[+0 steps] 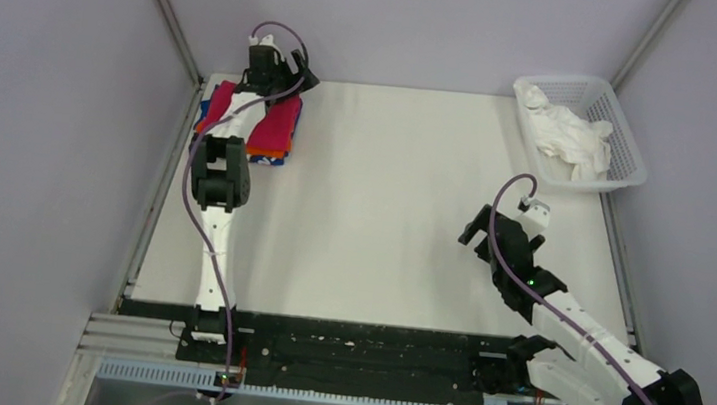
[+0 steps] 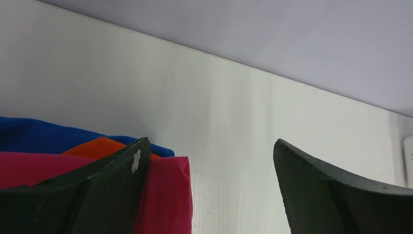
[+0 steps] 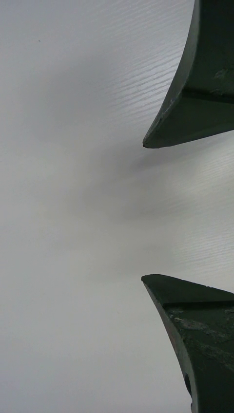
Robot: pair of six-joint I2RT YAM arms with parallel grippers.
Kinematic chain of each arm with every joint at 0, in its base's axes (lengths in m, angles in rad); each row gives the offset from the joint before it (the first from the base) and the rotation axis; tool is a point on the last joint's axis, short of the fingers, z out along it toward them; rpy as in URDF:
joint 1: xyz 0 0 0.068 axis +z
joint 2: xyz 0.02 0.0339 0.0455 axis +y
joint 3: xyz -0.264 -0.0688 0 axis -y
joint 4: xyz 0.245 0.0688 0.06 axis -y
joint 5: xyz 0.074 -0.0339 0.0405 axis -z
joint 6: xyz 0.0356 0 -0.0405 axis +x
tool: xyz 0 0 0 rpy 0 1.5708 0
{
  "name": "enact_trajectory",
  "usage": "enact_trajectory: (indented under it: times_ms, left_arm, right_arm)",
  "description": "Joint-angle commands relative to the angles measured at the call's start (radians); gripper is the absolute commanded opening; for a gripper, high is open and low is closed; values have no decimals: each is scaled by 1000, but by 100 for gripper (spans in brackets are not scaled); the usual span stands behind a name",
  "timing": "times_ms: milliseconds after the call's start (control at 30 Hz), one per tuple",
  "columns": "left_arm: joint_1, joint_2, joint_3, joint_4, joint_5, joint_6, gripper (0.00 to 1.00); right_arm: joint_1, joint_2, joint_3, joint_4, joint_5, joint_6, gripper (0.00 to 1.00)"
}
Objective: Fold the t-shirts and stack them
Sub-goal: Smooth out wrinkles on the folded tshirt, then reset both arms
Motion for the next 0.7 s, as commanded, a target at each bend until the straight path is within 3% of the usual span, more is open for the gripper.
enact_trajectory:
  times_ms: [0,200,367,500,667]
  left_arm:
    - [2,11,73,29,17,-15,99]
    - [1,-51,145,-42,-8,13,99]
    - [-1,-263,69,-143,-54,71,99]
    - [-56,-583,-223,-153,-121,85,99]
    - [-136,-1003,-806,-92,-241,3,99]
  right_arm:
    - [-9,-3,14,2,33,-9,99]
    - [-9,-16,19,-1,24,-8,99]
    - [-10,-42,33,-22,12,-2,99]
    - [-9,-73,35,-47,-2,32,99]
    - [-9,-113,20,-70,-11,66,99]
